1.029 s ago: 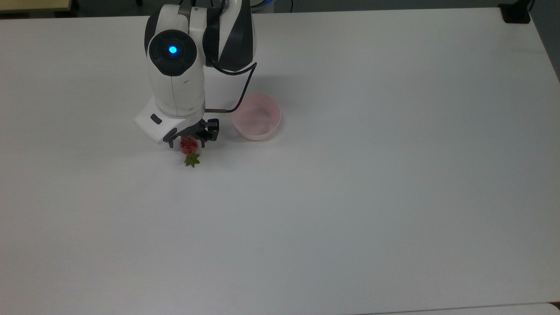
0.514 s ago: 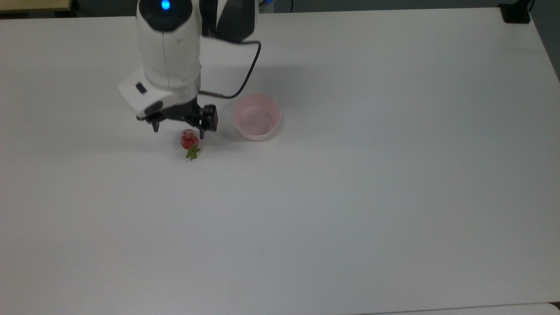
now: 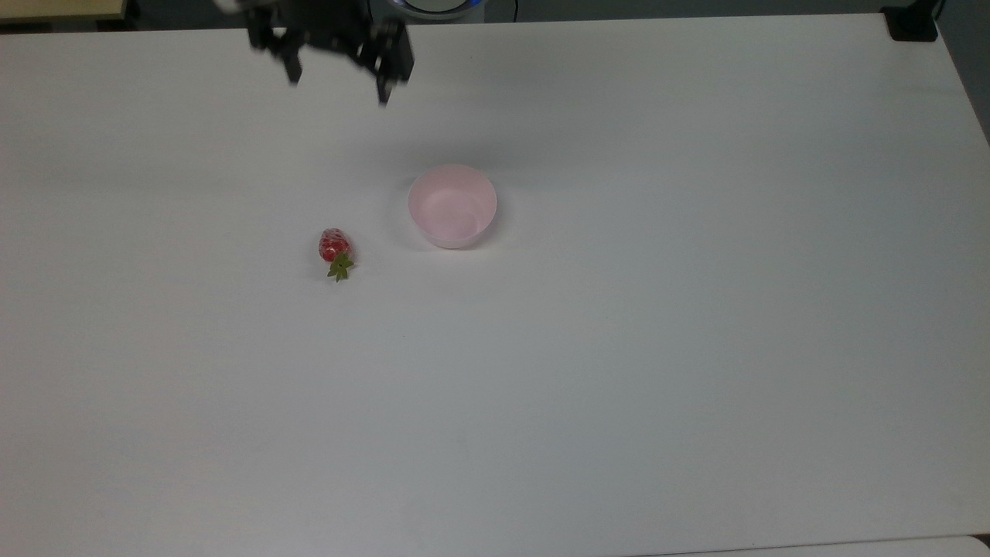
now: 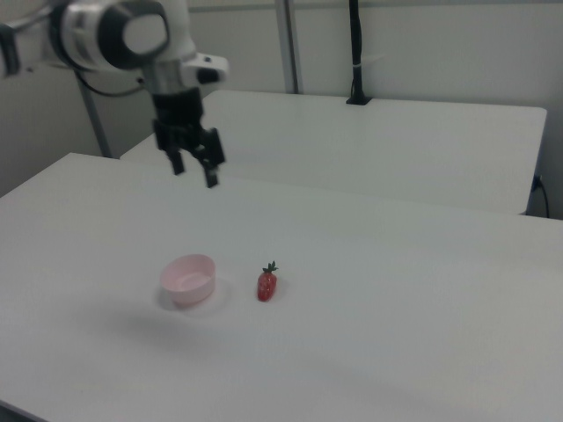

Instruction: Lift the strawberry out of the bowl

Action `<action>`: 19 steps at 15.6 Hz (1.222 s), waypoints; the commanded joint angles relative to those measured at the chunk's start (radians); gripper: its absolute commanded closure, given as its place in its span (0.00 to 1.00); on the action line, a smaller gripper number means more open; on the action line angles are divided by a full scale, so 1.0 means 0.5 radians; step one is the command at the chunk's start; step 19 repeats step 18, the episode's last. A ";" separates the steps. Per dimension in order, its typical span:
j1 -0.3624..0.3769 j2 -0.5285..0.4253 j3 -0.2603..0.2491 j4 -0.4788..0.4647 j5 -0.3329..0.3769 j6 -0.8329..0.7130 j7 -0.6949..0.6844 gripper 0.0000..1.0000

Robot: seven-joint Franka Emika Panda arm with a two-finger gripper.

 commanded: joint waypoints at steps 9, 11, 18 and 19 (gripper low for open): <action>0.239 -0.221 -0.145 -0.152 0.090 0.053 -0.187 0.00; 0.221 -0.218 -0.154 -0.134 0.093 0.060 -0.244 0.00; 0.218 -0.205 -0.154 -0.118 0.081 0.069 -0.244 0.00; 0.218 -0.205 -0.154 -0.118 0.081 0.069 -0.244 0.00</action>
